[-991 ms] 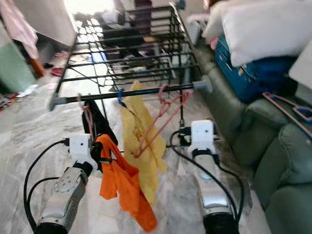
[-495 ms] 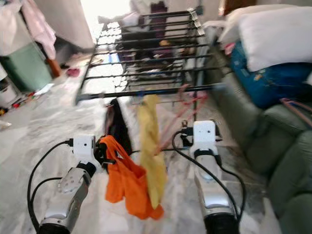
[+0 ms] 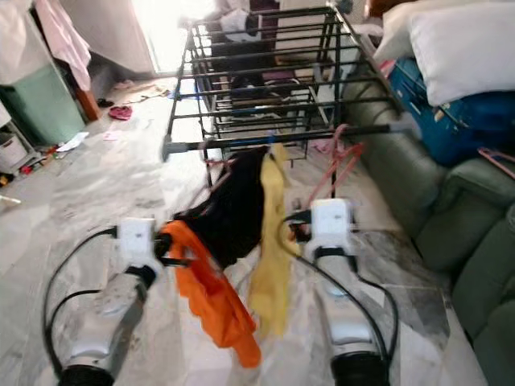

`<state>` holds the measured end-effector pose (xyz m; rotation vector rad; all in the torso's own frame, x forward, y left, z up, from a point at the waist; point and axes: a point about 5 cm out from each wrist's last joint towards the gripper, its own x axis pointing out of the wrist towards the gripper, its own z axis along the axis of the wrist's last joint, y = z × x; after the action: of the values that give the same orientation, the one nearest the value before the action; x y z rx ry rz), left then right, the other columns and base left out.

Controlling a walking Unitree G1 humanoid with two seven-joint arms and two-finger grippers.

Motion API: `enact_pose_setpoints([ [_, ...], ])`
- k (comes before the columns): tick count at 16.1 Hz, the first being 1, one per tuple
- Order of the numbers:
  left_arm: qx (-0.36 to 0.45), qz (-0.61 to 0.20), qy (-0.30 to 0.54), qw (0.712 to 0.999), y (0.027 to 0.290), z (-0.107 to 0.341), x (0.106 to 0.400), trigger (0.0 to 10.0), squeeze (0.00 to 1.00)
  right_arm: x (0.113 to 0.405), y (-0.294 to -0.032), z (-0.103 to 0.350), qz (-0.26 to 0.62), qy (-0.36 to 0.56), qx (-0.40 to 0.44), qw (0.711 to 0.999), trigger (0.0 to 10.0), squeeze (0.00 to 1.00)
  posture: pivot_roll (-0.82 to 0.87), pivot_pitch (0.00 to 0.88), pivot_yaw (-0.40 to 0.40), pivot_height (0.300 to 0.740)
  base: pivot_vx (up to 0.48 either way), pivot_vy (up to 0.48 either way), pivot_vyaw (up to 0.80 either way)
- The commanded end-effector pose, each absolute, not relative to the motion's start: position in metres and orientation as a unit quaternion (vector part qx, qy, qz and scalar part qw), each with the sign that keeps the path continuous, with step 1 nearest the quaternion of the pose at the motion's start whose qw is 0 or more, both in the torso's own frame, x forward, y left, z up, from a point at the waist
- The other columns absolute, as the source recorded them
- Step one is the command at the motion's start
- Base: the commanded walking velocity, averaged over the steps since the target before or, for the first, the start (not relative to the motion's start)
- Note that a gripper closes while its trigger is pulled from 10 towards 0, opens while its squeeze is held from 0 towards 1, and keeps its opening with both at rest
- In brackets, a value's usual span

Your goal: Hang hanger

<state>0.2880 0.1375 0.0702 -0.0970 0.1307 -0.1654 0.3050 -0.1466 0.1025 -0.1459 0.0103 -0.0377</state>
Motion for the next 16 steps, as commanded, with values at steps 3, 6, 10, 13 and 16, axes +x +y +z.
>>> enact_pose_setpoints([
  [3,-0.056,-0.081,0.046,0.994,0.131,0.074,0.285,10.0,0.0,0.31,-0.154,0.109,-0.018,0.004,-0.082,0.996,10.0,0.0,-0.11,0.0,0.012,0.74,0.0,0.0,0.0],
  [6,-0.067,-0.072,0.045,0.994,0.13,0.071,0.282,10.0,0.0,0.316,-0.16,0.107,-0.033,0.022,-0.077,0.996,10.0,0.0,-0.1,0.0,-0.016,0.74,0.0,0.0,0.0],
  [10,-0.065,-0.081,0.048,0.993,0.129,0.07,0.281,10.0,0.0,0.324,-0.167,0.109,-0.047,0.033,-0.066,0.996,10.0,0.0,-0.12,0.0,0.003,0.74,0.0,0.0,0.0],
  [13,-0.06,-0.094,0.052,0.992,0.127,0.07,0.282,10.0,0.0,0.336,-0.168,0.11,-0.053,0.045,-0.064,0.995,10.0,0.0,-0.13,0.0,0.026,0.74,0.0,0.0,0.0],
  [16,-0.058,-0.105,0.053,0.991,0.124,0.071,0.284,10.0,0.0,0.351,-0.162,0.109,-0.057,0.071,-0.05,0.995,10.0,0.0,-0.12,0.0,0.036,0.74,0.0,0.0,0.0],
])
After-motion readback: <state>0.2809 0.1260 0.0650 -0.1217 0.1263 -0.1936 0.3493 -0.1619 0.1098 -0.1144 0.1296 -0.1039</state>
